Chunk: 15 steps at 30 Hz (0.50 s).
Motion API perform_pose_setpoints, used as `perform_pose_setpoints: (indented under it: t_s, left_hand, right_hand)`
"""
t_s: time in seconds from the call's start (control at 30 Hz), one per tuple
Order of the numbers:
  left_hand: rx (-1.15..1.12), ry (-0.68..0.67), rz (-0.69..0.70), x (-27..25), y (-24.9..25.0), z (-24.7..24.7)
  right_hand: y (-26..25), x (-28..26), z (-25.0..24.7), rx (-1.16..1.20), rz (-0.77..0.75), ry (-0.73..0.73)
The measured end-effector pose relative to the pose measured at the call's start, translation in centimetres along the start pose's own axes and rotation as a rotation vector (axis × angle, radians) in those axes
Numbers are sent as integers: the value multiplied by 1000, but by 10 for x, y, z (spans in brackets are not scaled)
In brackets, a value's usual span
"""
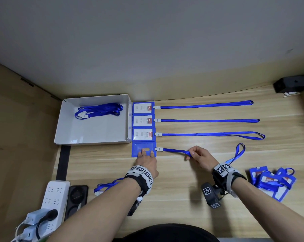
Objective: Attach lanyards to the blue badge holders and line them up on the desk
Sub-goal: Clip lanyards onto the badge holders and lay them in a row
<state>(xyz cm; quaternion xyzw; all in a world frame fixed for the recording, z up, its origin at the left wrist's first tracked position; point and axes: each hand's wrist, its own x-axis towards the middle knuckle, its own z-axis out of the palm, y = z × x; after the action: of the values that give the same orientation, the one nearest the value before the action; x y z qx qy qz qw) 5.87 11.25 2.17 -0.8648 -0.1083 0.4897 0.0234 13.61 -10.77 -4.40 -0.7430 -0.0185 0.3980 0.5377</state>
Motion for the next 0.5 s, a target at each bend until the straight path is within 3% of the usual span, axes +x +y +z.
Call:
perform_pose_setpoints:
  t_s: [0.23,0.5]
  left_hand:
    - [-1,5,0,0,0,0]
    - [-7,20,-2,0,0,2]
  right_hand:
    - [1,3,-2,61,66,38]
    - [-1,-4,-6,-100,61,-16]
